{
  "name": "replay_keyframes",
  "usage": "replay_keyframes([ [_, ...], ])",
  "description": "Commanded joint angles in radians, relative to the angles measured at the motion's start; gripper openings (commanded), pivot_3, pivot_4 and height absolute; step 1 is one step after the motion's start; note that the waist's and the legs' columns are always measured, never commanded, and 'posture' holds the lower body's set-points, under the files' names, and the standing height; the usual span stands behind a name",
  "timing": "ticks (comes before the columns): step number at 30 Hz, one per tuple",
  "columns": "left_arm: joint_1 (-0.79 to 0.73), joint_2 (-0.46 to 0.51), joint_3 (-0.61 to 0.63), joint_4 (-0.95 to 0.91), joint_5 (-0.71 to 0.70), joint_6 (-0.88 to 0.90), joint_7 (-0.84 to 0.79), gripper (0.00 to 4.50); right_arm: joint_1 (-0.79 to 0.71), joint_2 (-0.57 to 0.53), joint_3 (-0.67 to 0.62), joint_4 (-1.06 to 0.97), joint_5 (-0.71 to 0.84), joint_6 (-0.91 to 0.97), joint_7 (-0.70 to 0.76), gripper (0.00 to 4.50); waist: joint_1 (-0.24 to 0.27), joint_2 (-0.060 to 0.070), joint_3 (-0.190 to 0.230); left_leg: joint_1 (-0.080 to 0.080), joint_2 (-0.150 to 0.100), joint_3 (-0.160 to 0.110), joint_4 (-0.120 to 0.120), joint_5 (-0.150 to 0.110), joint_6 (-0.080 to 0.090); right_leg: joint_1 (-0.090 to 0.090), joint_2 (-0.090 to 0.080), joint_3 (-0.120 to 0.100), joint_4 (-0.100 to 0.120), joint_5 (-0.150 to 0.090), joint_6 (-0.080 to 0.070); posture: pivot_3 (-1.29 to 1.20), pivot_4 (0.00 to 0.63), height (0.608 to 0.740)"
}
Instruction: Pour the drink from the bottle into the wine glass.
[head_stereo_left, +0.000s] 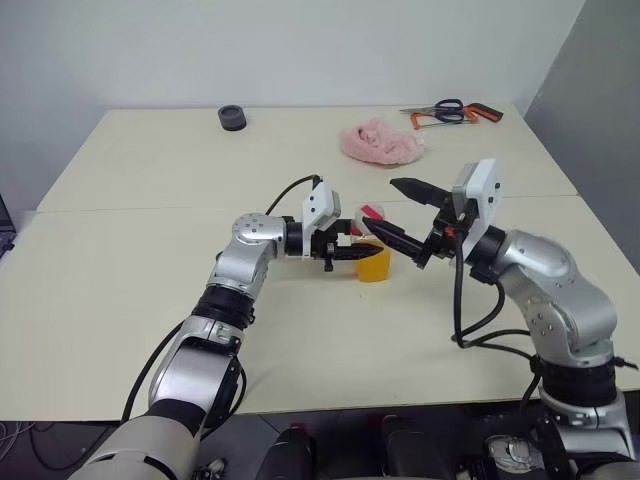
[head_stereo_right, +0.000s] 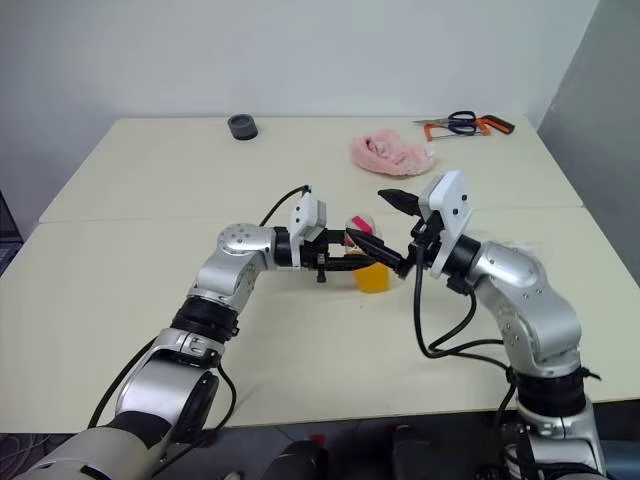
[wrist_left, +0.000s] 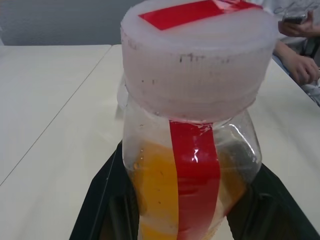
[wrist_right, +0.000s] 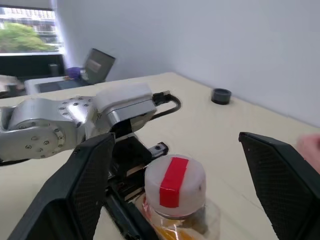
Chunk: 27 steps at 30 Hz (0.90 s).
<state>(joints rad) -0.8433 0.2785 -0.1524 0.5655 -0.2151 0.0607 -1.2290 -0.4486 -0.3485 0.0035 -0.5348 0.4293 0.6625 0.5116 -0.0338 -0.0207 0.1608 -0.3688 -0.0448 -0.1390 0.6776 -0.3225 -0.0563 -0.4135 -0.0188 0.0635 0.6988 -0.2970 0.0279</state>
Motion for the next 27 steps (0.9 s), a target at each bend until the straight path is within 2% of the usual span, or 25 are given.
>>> replay_keyframes([
  [1, -0.032, -0.013, 0.019, -0.004, -0.005, -0.014, 0.026, 1.76, 0.004, 0.05, 0.048, -0.083, -0.088, -0.002, -0.149, 4.24, 0.001, 0.0, 0.0, 0.0, 0.0, 0.0, 0.0, 0.0, 0.0, 0.0, 0.0, 0.0, 0.0, 0.0, 0.0, 0.0, 0.15, 0.74],
  [7, -0.014, -0.024, 0.011, -0.002, -0.003, -0.016, 0.036, 1.76, 0.057, 0.108, 0.098, -0.096, -0.172, -0.036, -0.248, 4.24, 0.001, 0.0, 0.0, 0.0, 0.0, 0.001, 0.0, 0.0, 0.0, 0.0, 0.0, -0.002, 0.0, 0.0, 0.0, 0.0, 0.15, 0.74],
  [17, -0.017, -0.024, 0.008, 0.007, -0.004, -0.012, 0.027, 1.76, 0.075, 0.133, 0.17, -0.099, -0.221, -0.033, -0.277, 4.24, 0.0, 0.0, 0.0, 0.001, 0.0, 0.001, 0.0, 0.0, 0.0, 0.0, 0.0, -0.002, 0.0, 0.0, 0.0, 0.0, 0.15, 0.74],
  [27, -0.019, -0.021, 0.003, 0.005, 0.001, -0.011, 0.015, 1.76, 0.075, 0.166, 0.185, -0.059, -0.265, -0.062, -0.301, 4.24, -0.001, 0.0, 0.0, 0.001, 0.0, 0.002, 0.0, 0.0, 0.0, 0.0, 0.0, -0.002, 0.0, 0.0, 0.001, 0.0, 0.15, 0.74],
])
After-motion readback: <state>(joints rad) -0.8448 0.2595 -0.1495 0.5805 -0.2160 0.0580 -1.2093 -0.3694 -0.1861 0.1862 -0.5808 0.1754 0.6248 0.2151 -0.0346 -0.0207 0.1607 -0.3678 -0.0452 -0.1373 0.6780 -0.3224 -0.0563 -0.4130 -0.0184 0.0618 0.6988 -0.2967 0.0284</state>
